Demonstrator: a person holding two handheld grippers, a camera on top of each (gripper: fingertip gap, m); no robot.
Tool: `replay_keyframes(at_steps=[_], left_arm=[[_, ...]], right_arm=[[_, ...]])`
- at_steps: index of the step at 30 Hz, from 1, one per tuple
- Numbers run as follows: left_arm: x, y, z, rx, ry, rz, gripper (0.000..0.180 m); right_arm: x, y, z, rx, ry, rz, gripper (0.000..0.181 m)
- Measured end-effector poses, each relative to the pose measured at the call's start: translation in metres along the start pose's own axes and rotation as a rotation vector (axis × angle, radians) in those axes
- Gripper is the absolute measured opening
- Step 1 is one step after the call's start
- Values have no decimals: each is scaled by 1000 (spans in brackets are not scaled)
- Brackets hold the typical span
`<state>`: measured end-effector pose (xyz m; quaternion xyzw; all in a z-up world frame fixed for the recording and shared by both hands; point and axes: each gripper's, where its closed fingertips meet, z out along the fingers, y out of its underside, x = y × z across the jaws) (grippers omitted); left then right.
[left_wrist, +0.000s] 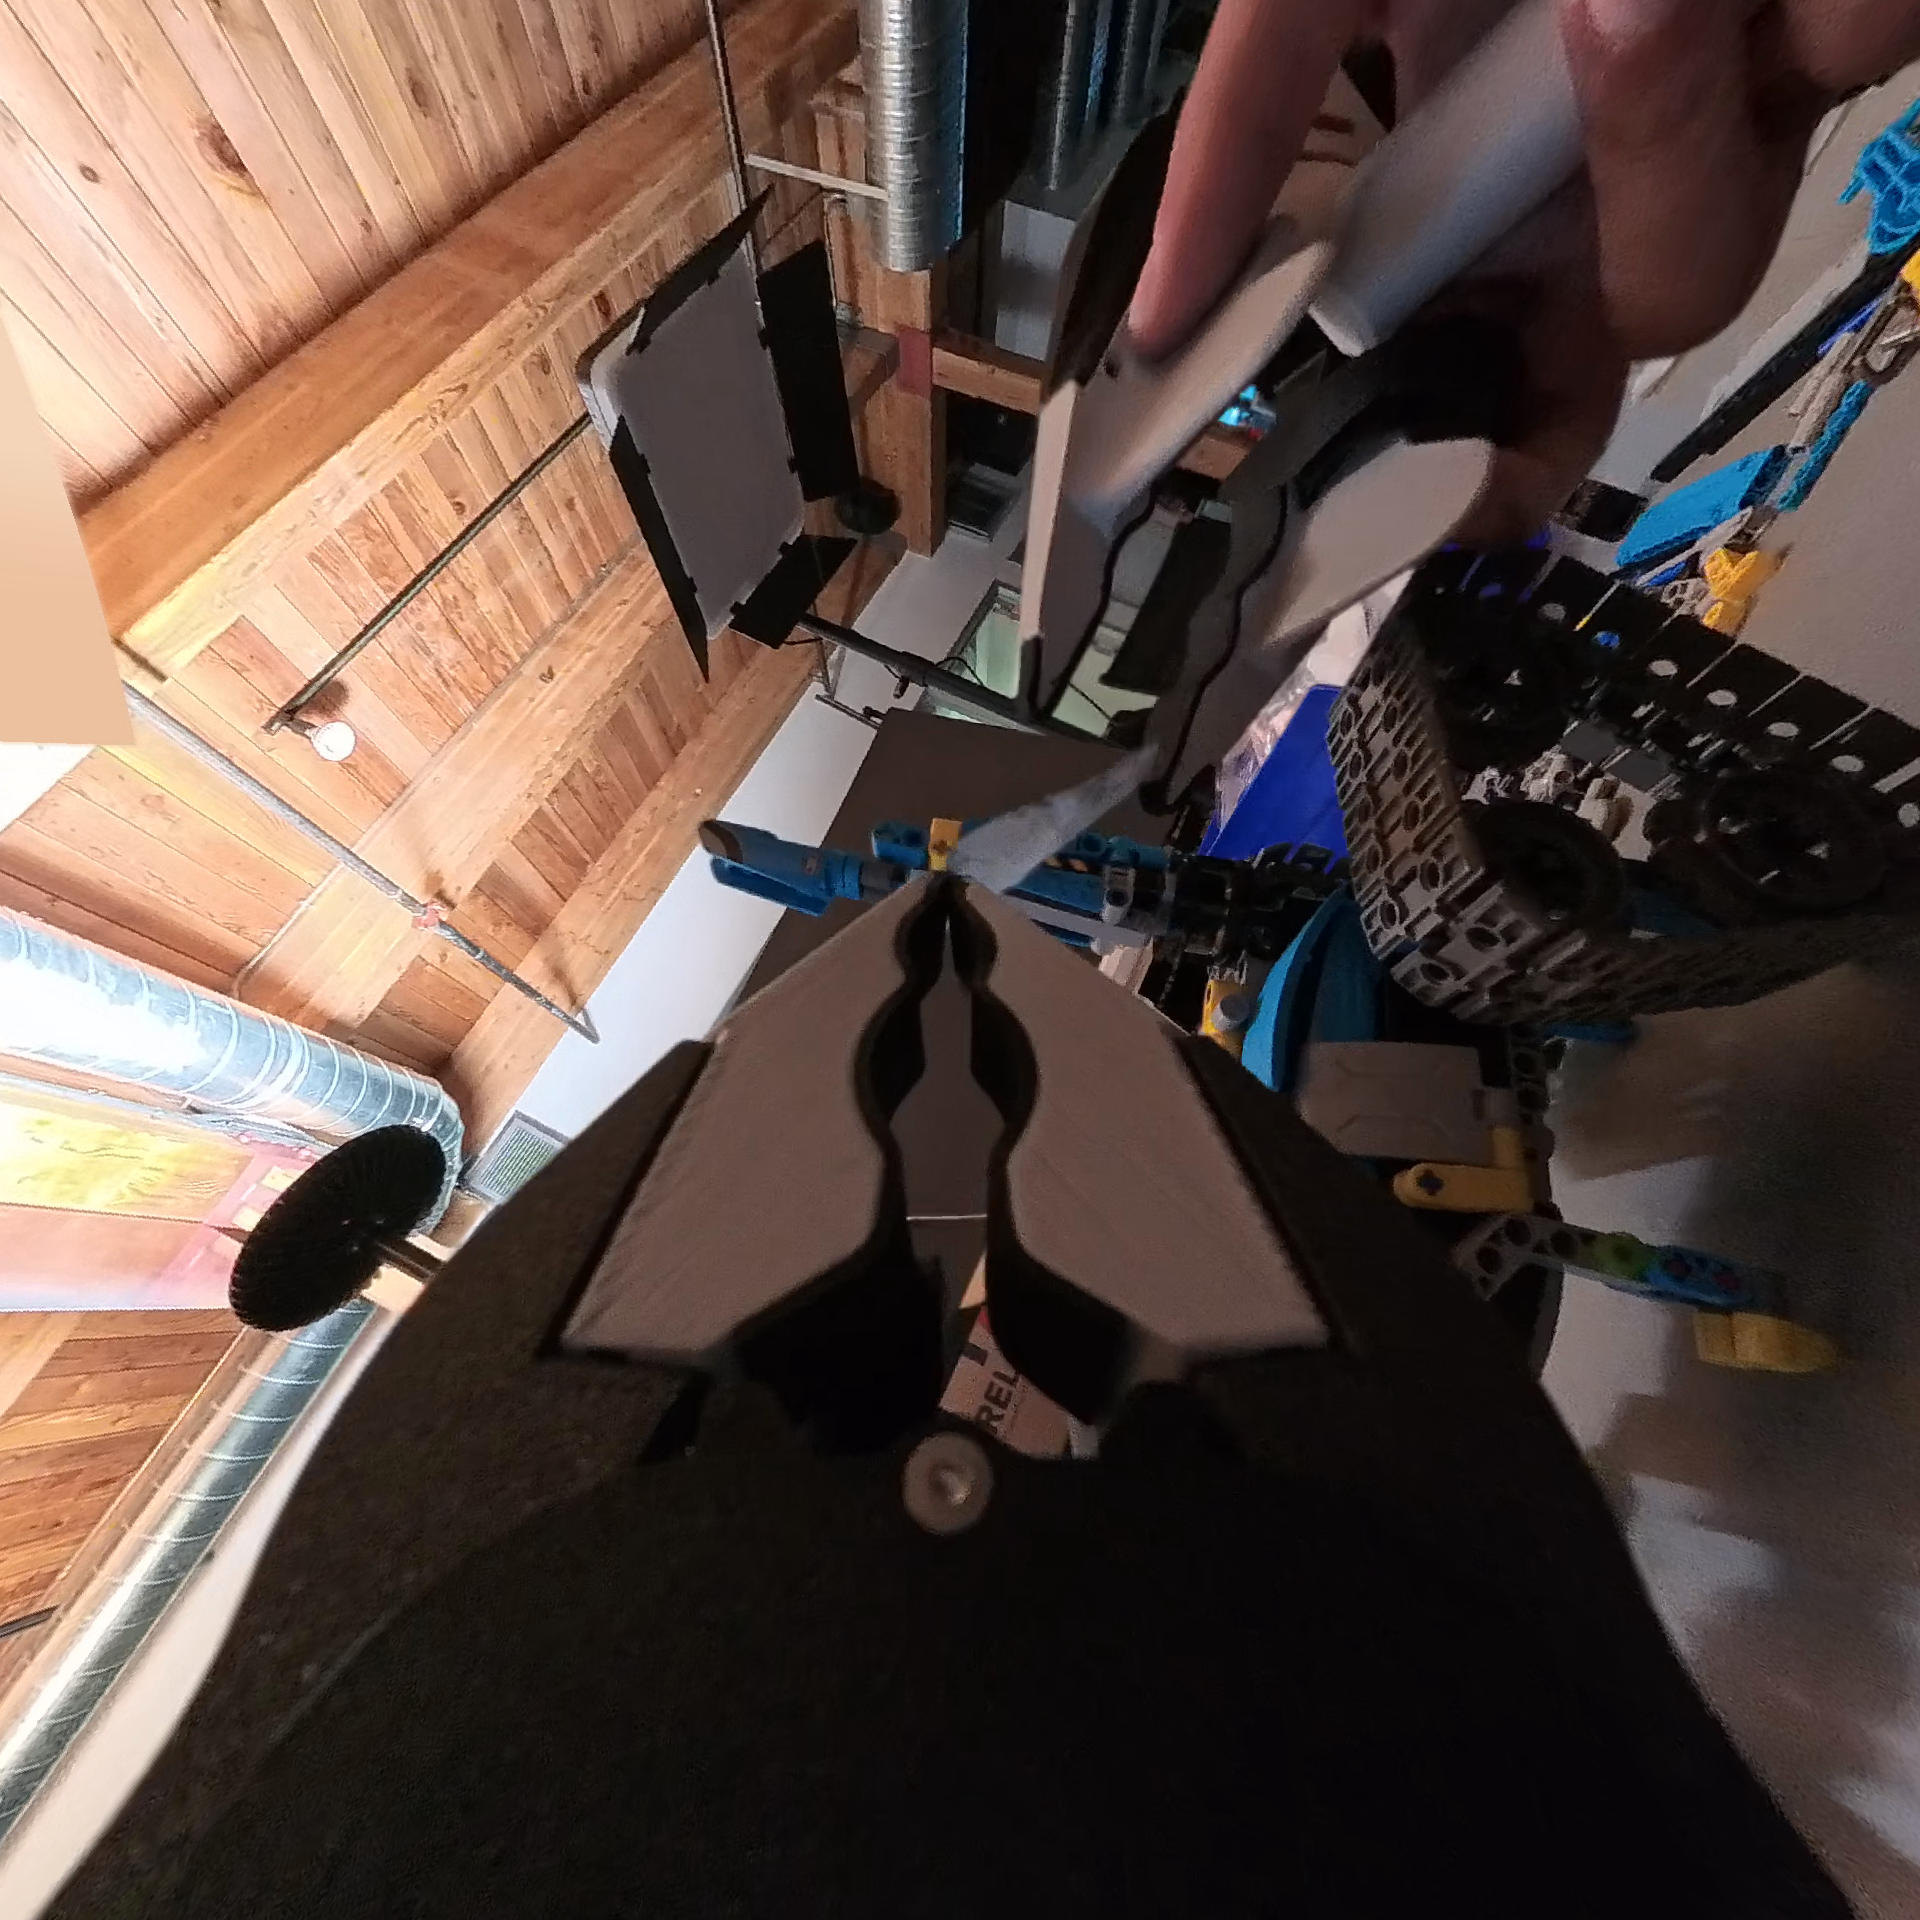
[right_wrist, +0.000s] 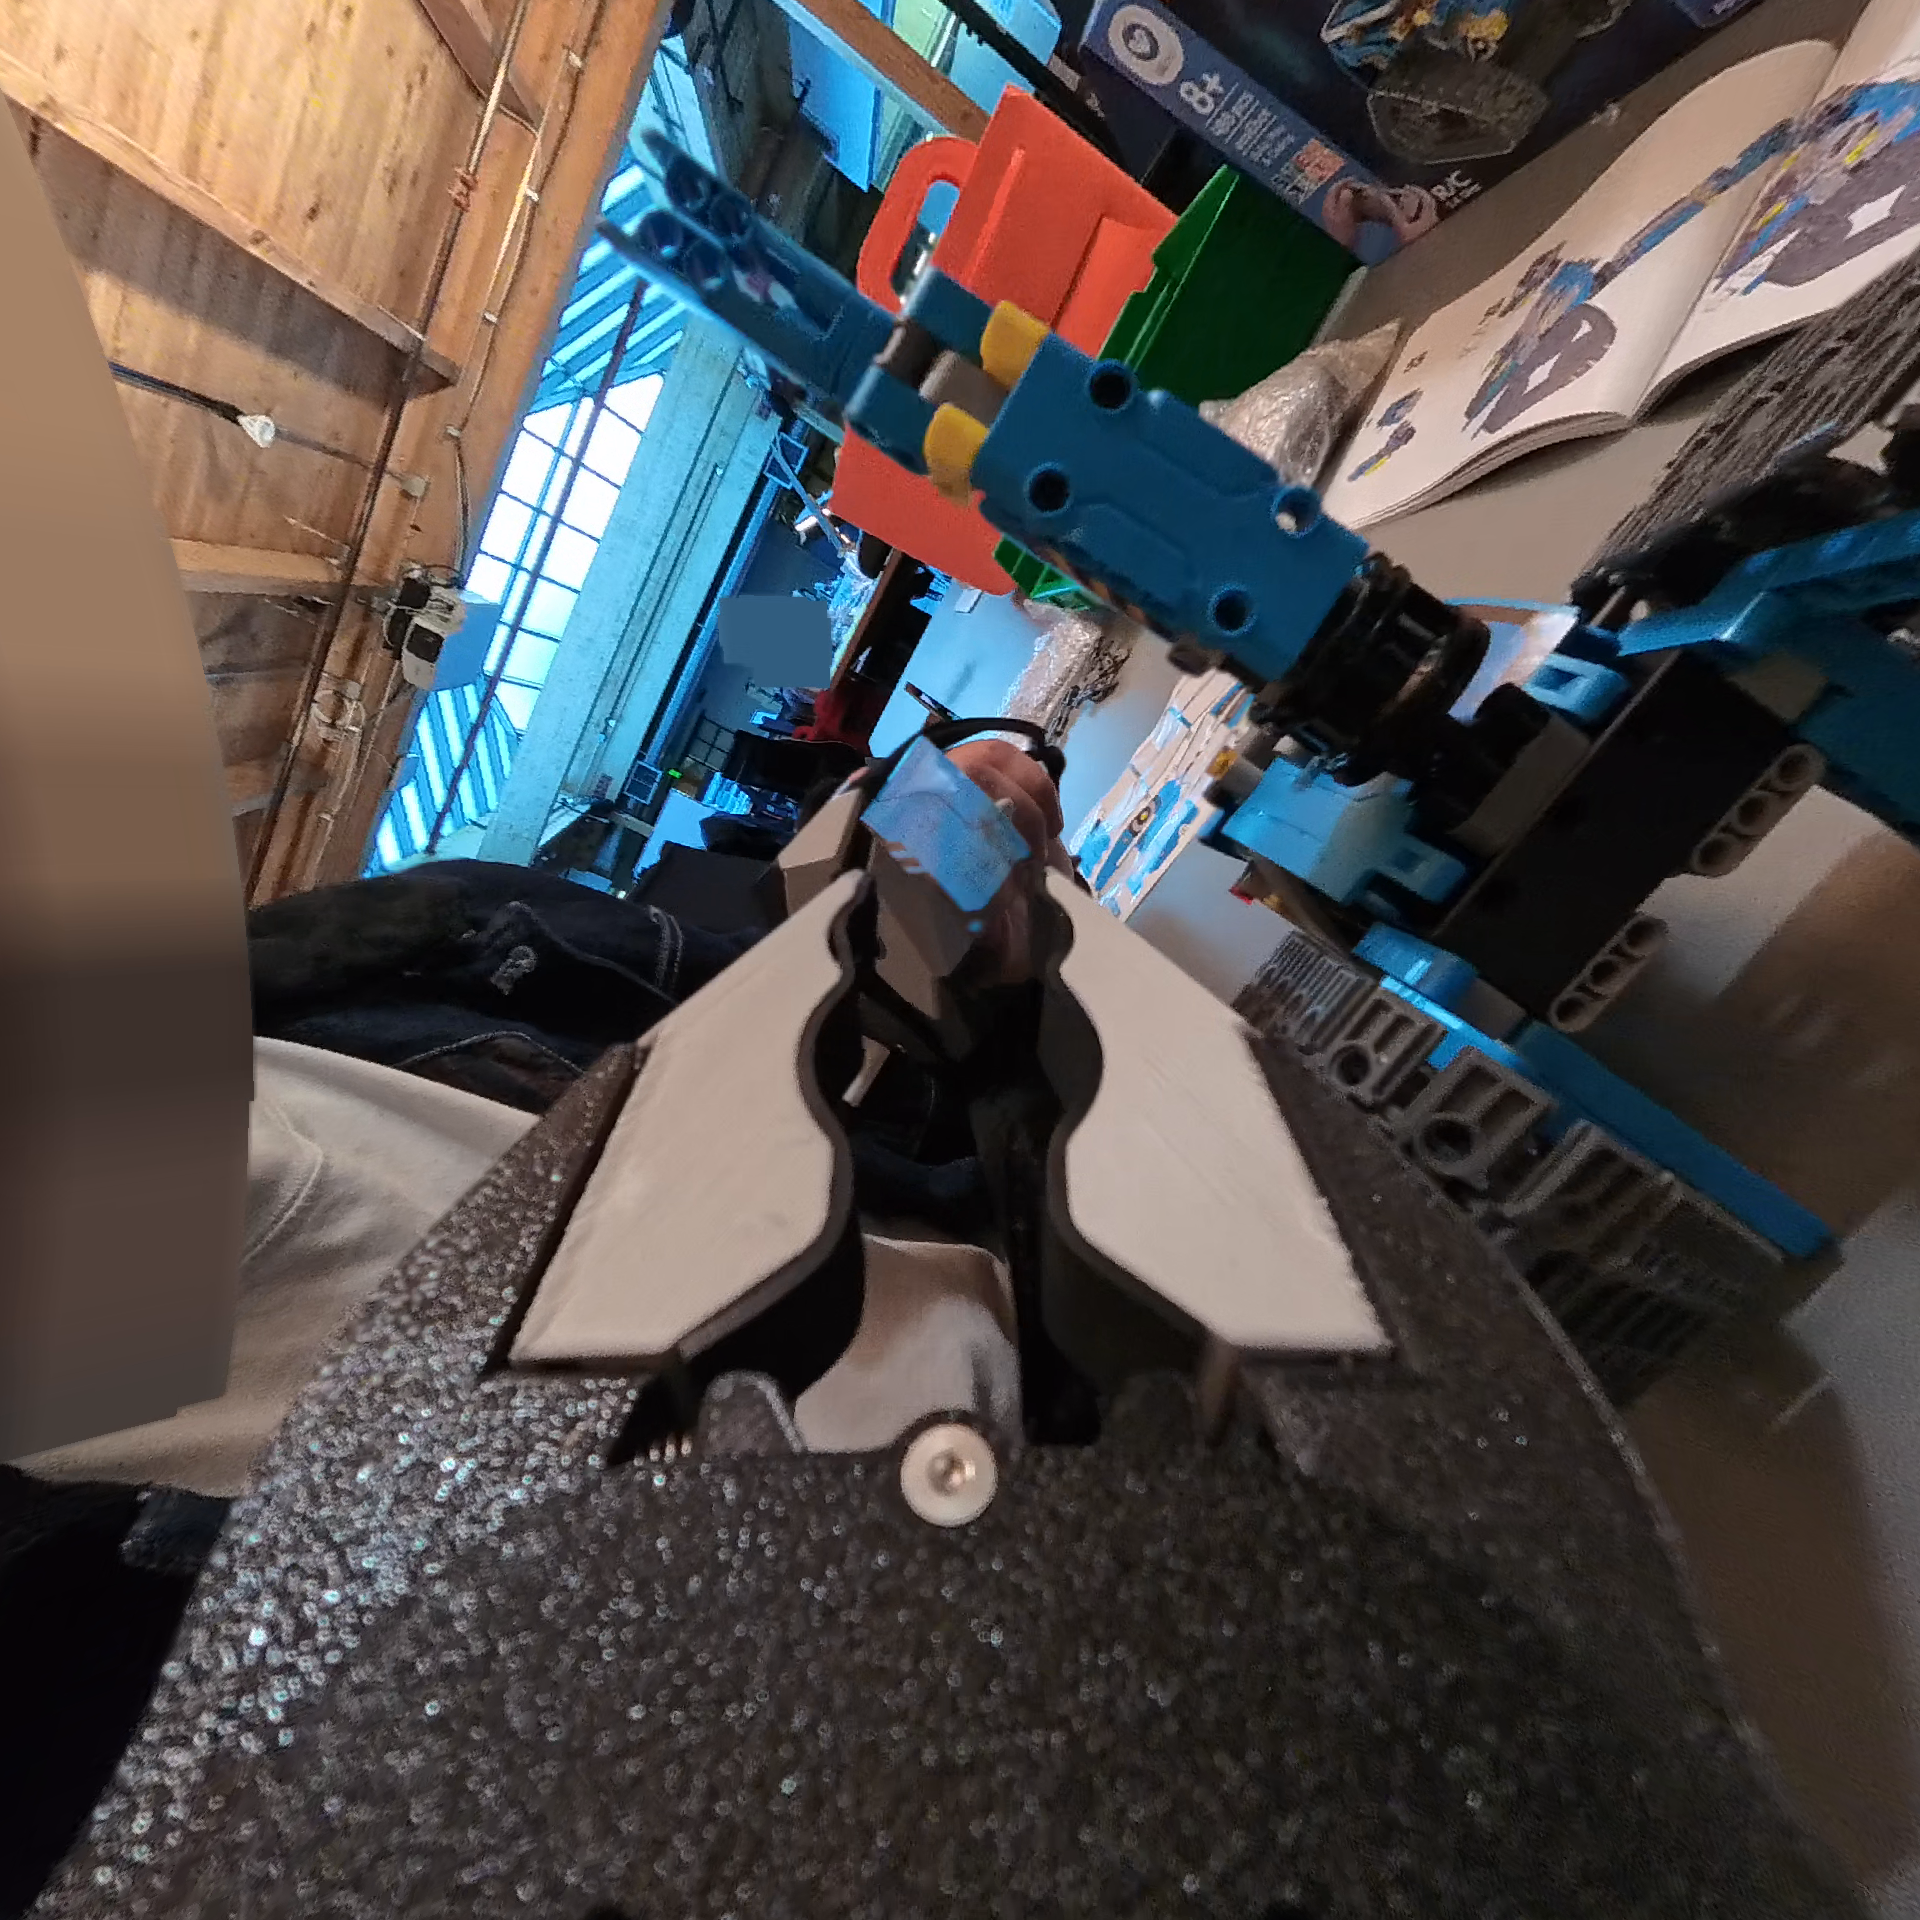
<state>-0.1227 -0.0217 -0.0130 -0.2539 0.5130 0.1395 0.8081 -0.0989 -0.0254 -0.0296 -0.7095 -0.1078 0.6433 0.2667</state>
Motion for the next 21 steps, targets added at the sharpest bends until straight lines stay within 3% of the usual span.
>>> replay_keyframes(at_steps=[6,15,21], left_arm=[[1,-4,-1,13,-4,28,0],[22,11,2,-47,102,23,0],[37,43,0,-201,233,-180,18]], right_arm=[[0,-5,-3,30,38,-15,0],[14,-17,-8,30,129,-53,0],[38,-19,-6,-43,318,-130,0]])
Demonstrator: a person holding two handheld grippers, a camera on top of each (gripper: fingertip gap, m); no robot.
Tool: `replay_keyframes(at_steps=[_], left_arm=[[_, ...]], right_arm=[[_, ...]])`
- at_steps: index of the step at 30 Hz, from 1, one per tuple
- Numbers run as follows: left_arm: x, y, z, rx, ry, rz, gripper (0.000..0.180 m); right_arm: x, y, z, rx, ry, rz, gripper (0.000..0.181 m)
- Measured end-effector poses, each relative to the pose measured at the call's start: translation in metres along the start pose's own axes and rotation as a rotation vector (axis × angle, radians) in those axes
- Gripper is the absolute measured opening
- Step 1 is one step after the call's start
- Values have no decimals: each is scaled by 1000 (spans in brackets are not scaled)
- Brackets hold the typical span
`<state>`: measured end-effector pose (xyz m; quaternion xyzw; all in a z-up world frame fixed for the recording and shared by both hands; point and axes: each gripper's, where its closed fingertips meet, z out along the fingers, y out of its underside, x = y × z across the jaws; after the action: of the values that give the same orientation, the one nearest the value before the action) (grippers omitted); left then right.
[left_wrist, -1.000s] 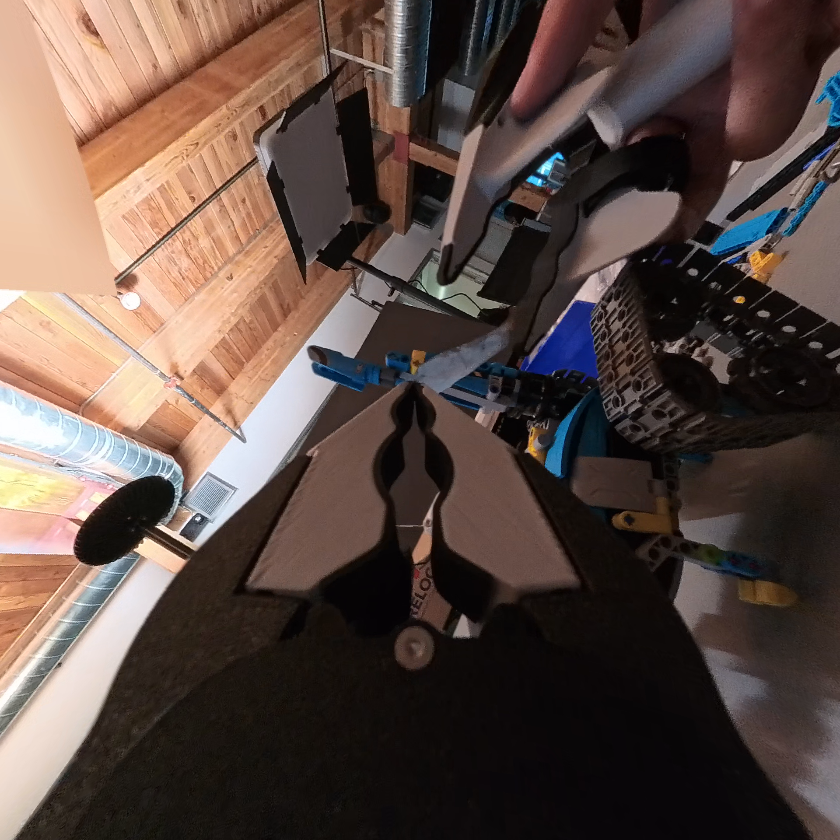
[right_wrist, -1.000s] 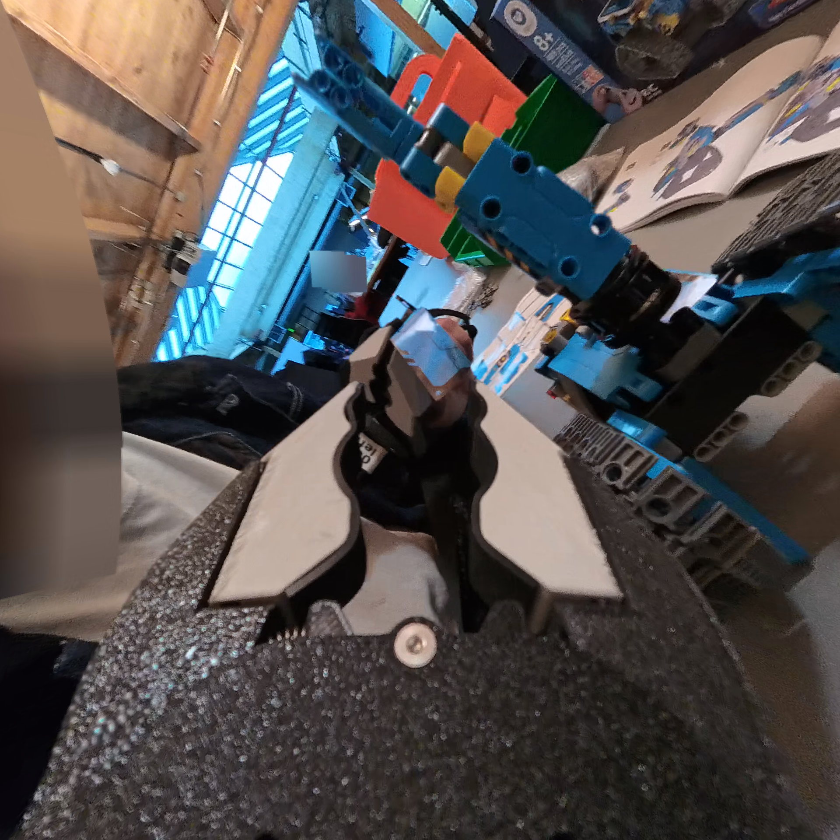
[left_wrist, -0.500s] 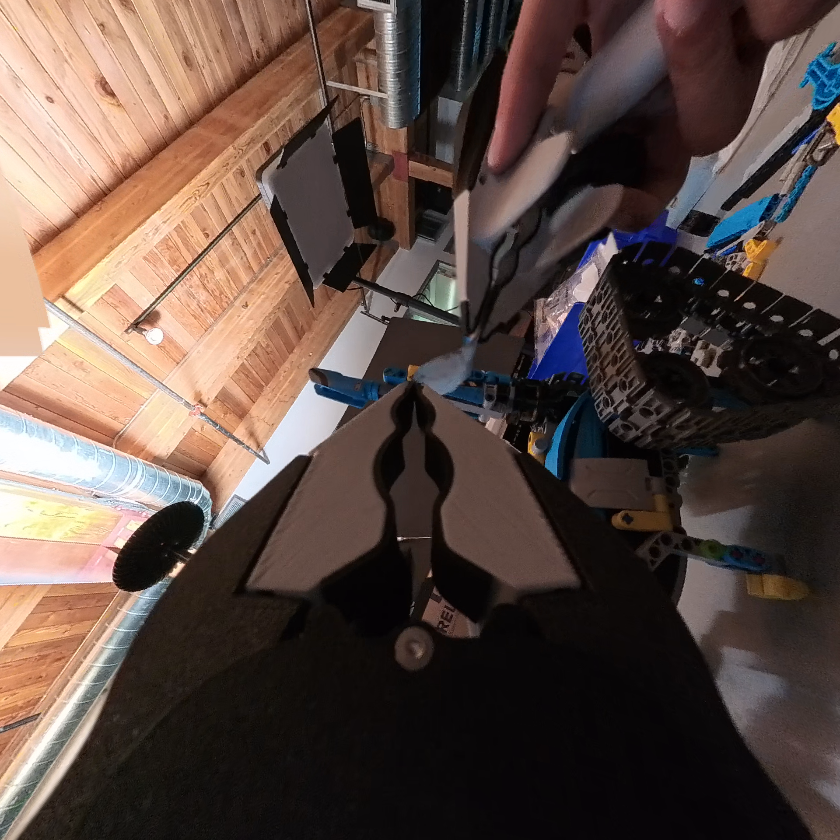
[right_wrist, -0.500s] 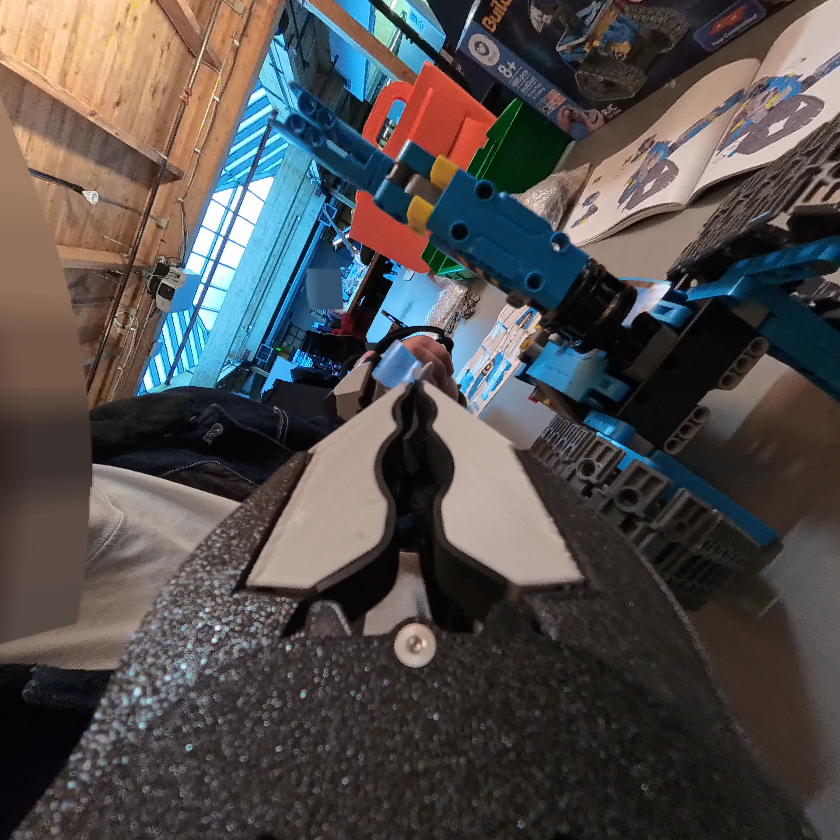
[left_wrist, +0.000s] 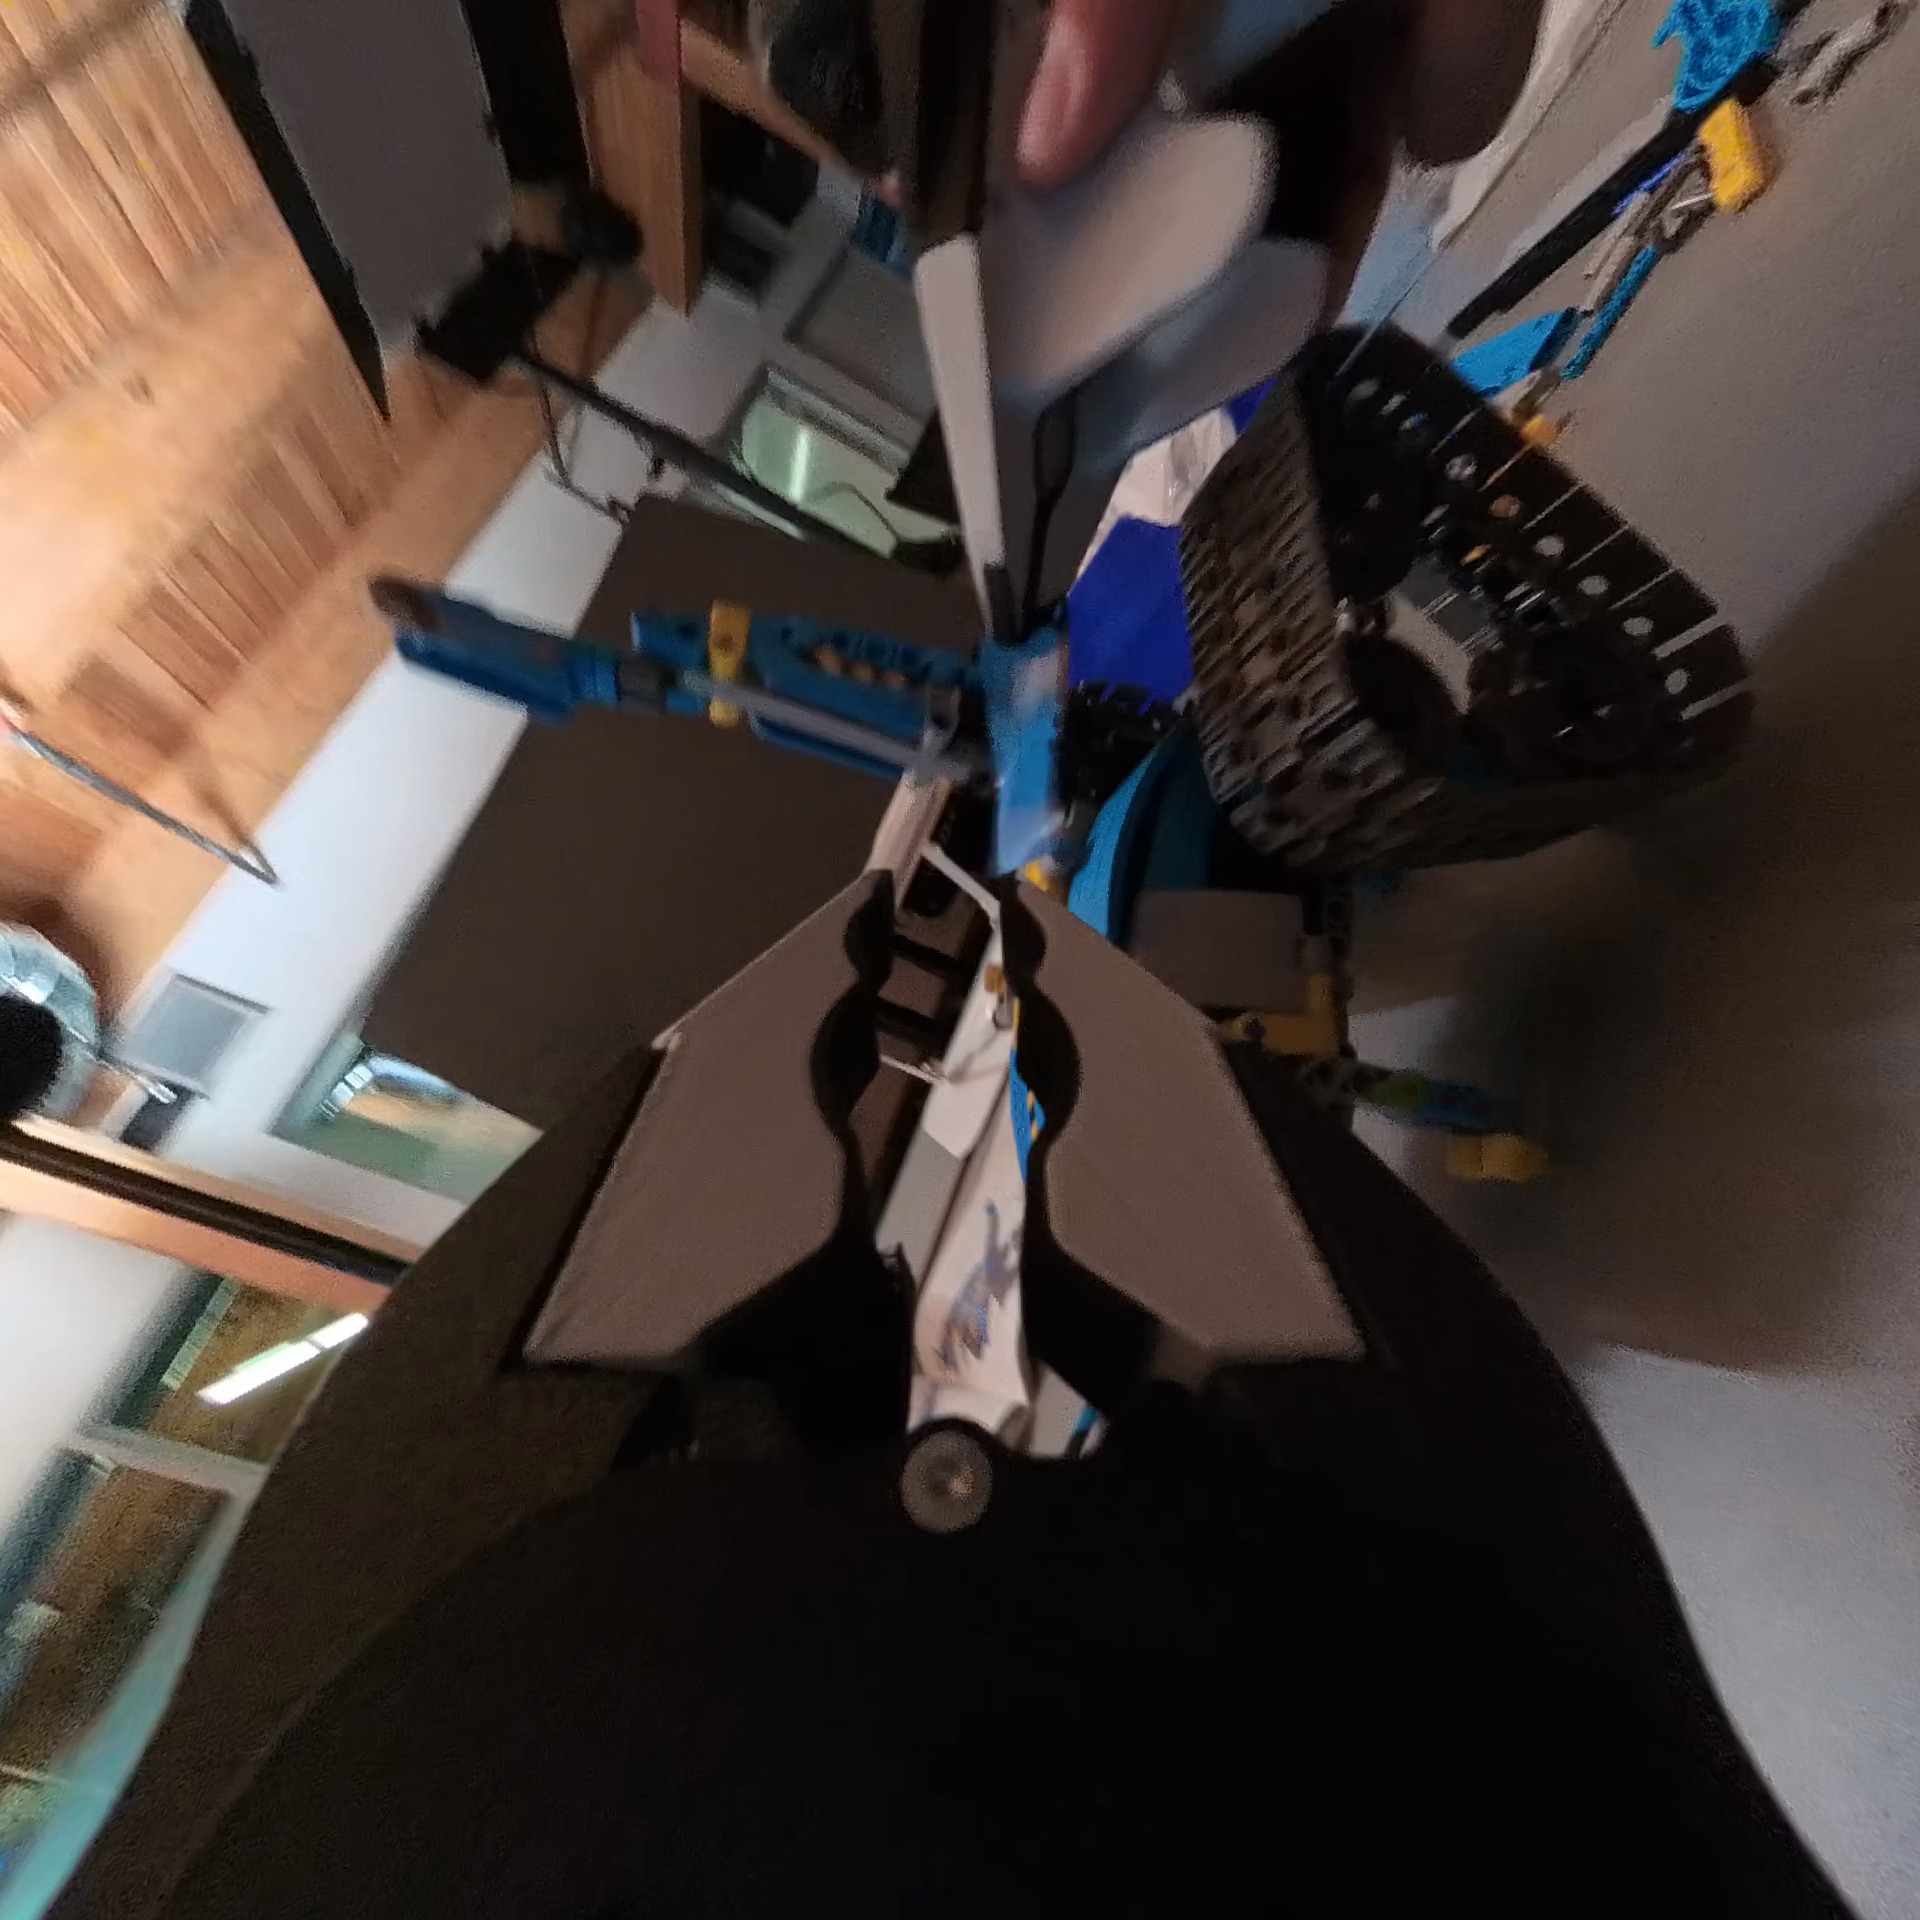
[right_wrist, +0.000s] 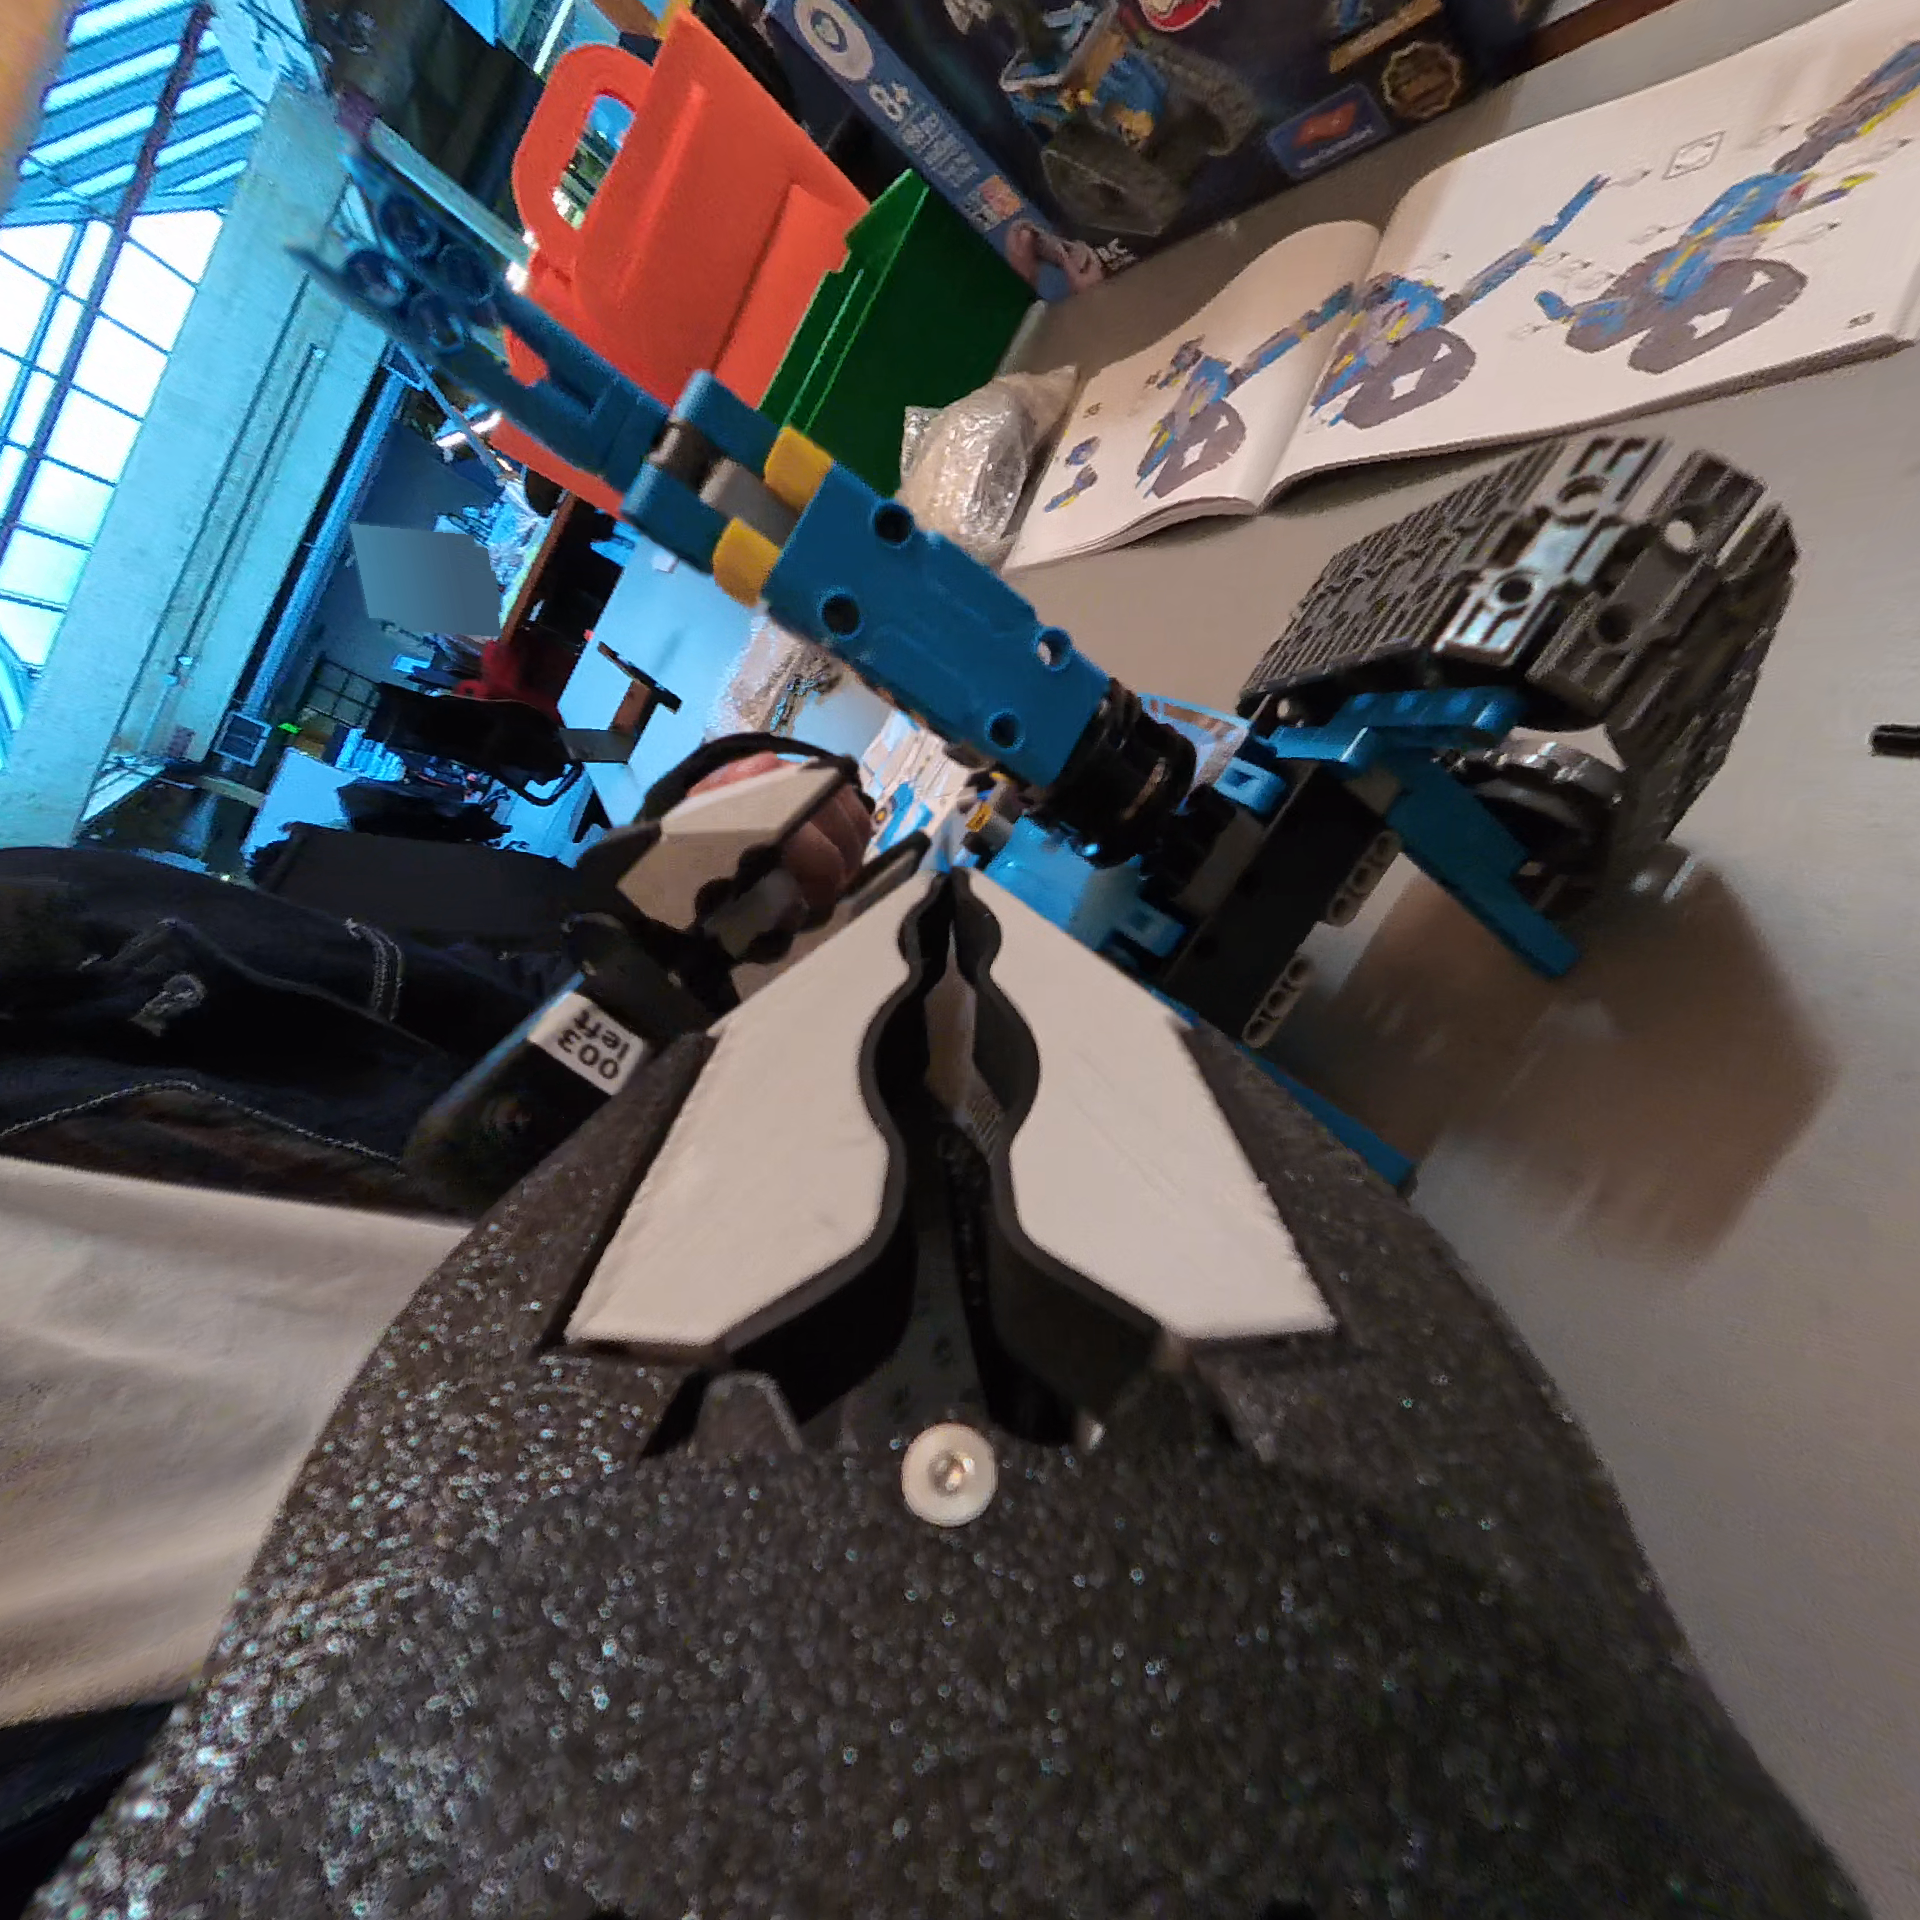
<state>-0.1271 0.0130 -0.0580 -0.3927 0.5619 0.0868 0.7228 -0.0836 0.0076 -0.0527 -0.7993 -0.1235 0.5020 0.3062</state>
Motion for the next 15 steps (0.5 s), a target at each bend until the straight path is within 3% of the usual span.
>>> replay_keyframes(at_steps=[5,11,15], left_arm=[[-13,28,-5,-67,42,-221,18],[-2,20,-6,-6,237,-613,17],[-2,17,-7,24,301,-742,20]], right_arm=[[5,-1,1,-42,45,-16,0],[-11,3,13,-92,6,-36,0],[2,3,14,-81,74,-18,0]])
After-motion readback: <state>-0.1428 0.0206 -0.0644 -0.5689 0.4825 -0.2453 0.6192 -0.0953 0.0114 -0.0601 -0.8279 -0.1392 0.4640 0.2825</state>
